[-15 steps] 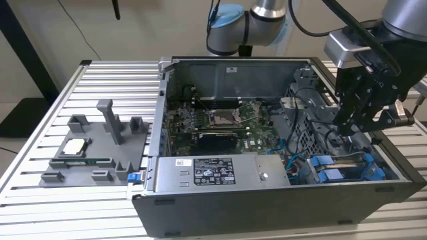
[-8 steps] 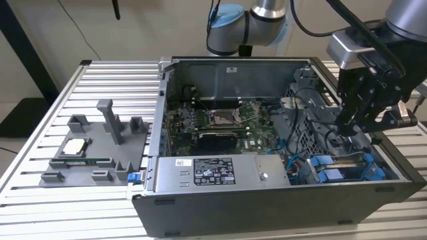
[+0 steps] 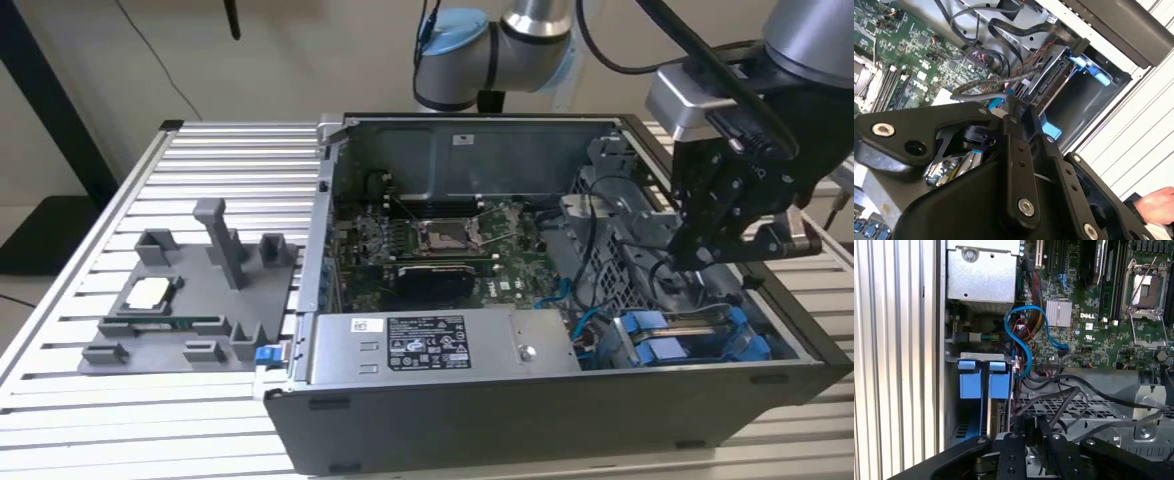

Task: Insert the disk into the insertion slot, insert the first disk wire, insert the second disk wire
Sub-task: 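Insert the first disk wire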

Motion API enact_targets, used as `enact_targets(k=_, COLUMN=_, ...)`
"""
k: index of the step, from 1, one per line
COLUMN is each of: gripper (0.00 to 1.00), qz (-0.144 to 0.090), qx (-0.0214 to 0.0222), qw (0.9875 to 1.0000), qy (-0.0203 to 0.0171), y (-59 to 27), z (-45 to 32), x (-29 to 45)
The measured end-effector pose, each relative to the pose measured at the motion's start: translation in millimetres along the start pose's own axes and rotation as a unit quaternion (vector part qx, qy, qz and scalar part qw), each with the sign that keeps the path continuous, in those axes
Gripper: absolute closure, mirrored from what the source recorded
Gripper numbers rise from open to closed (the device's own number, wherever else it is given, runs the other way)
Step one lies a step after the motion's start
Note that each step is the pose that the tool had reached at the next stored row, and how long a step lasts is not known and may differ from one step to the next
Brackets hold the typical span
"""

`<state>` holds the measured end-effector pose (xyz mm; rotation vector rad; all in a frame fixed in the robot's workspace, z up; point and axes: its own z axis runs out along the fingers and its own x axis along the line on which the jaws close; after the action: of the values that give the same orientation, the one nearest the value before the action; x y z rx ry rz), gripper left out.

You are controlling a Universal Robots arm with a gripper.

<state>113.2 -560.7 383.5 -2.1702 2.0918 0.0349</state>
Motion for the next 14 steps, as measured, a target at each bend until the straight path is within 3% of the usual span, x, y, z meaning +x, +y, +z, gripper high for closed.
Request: enact_targets(k=14, gripper=0.81, qz=0.000, qx=0.0004, qw=1.0000, qy=-0.0001, y=0.4, z=0.7, x=0.5)
